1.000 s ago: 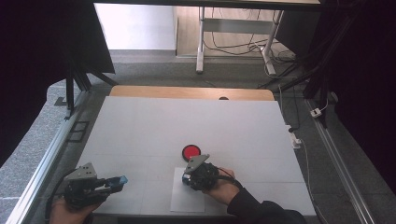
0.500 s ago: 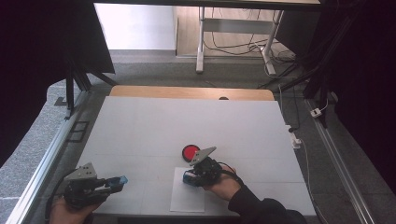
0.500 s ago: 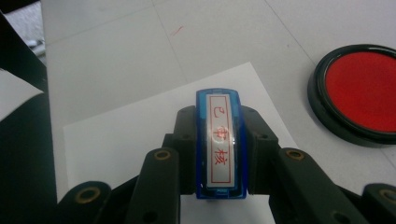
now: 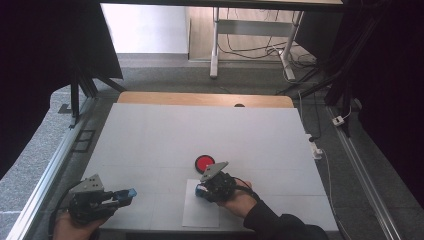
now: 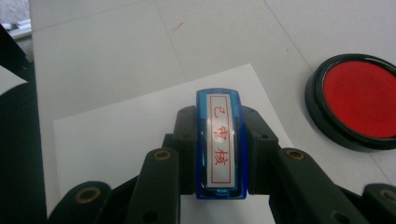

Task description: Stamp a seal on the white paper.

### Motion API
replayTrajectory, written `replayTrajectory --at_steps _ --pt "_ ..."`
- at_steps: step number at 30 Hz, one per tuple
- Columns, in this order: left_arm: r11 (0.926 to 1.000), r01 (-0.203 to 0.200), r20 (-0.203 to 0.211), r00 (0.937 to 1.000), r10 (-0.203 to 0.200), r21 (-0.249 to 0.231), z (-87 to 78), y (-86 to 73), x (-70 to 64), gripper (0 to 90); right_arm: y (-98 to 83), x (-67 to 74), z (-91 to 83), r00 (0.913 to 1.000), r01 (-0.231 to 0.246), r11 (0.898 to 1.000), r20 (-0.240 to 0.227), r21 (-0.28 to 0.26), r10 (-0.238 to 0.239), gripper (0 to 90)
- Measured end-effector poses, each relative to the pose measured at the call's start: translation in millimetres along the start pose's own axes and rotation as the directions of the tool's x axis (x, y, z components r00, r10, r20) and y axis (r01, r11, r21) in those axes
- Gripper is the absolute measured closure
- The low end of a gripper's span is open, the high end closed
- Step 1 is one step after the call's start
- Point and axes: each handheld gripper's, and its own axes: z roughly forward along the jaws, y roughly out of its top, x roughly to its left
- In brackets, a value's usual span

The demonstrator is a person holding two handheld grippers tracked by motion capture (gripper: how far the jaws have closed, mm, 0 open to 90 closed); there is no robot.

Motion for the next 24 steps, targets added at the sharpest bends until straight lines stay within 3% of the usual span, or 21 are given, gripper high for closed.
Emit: replayTrajectory --at_steps 8,19,24 --pt "1.0000 -0.007 -0.003 1.0000 0.007 0.005 0.4 0.4 -0.9 68.1 2.8 8.4 0.5 0.9969 0.062 0.998 0.047 0.021 -0.063 71.0" --pt "1.0000 -0.007 -0.006 1.0000 0.007 0.007 0.4 0.3 -1.0 68.1 -1.4 -5.9 0.0 0.9990 -0.033 0.999 -0.031 -0.006 0.033 70.9" --pt "1.0000 -0.006 -0.006 1.0000 0.006 0.007 0.4 0.4 -0.9 68.1 -2.4 -8.7 -0.1 0.9979 -0.045 0.999 -0.046 -0.012 0.045 70.9"
